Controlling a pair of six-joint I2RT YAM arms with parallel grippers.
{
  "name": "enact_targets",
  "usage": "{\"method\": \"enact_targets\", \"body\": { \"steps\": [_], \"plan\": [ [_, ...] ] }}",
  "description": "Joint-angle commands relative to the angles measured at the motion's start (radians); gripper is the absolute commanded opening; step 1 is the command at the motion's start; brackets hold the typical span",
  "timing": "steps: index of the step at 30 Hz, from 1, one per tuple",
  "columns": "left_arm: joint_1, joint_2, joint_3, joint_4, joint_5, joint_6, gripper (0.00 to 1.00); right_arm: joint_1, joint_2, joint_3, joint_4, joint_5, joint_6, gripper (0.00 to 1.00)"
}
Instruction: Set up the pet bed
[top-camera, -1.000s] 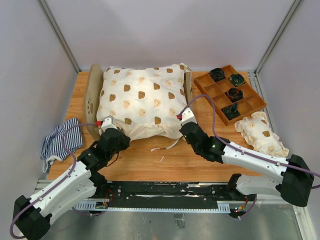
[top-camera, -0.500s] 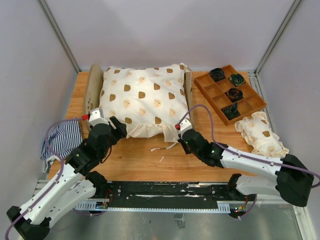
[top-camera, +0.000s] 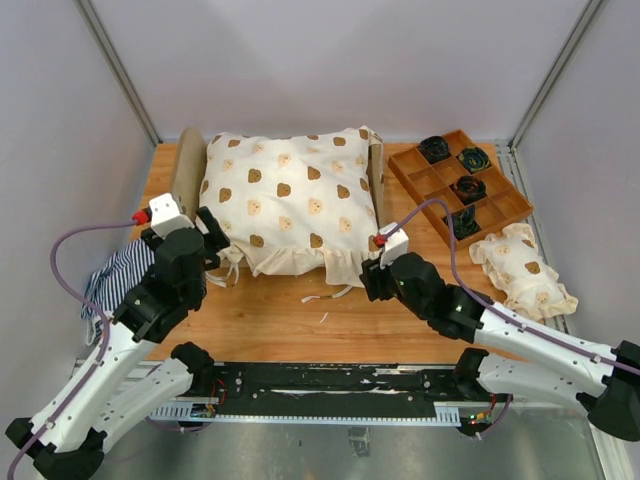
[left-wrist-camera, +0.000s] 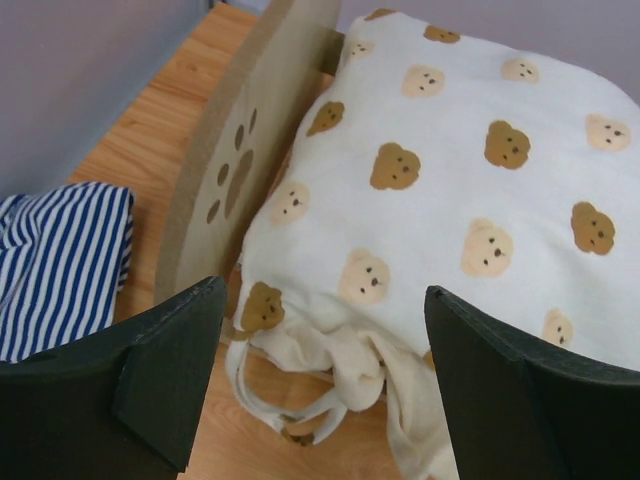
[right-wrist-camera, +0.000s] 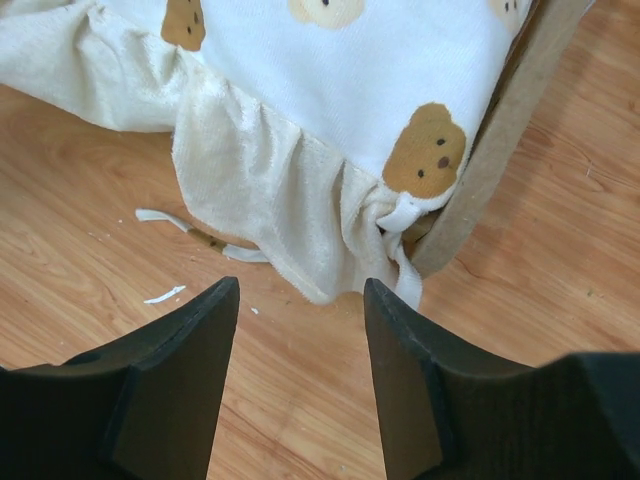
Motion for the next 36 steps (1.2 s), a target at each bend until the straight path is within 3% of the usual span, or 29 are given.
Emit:
{"method": "enact_targets", "body": {
  "steps": [1, 10, 18, 26, 32, 36],
  "plan": [
    [0.066, 0.074, 0.045, 0.089, -0.034, 0.094, 0.85, -0.010, -0.066, 0.003, -0.036, 0.007, 0.046, 0.55],
    [0.326, 0.229, 0.077, 0.140, 0.234, 0.108, 0.85, -0.010, -0.156, -0.013, -0.042, -0.013, 0.067, 0.55],
    [0.335, 0.285, 0.077, 0.154, 0.229, 0.172, 0.82, -0.010, -0.165, -0.034, -0.018, -0.009, 0.051, 0.54],
    [0.354, 0.264, 0.190, 0.149, 0.168, 0.287, 0.85, -0.010, -0.159, -0.034, -0.017, -0.023, 0.035, 0.54],
    [0.475, 0.308, 0.197, 0.153, 0.288, 0.266, 0.85, -0.010, -0.179, -0.050, -0.010, -0.023, 0.030, 0.54],
    [0.488, 0.366, 0.192, 0.145, 0.316, 0.261, 0.83, -0.010, -0.208, -0.058, -0.024, -0.013, 0.029, 0.54]
  ]
}}
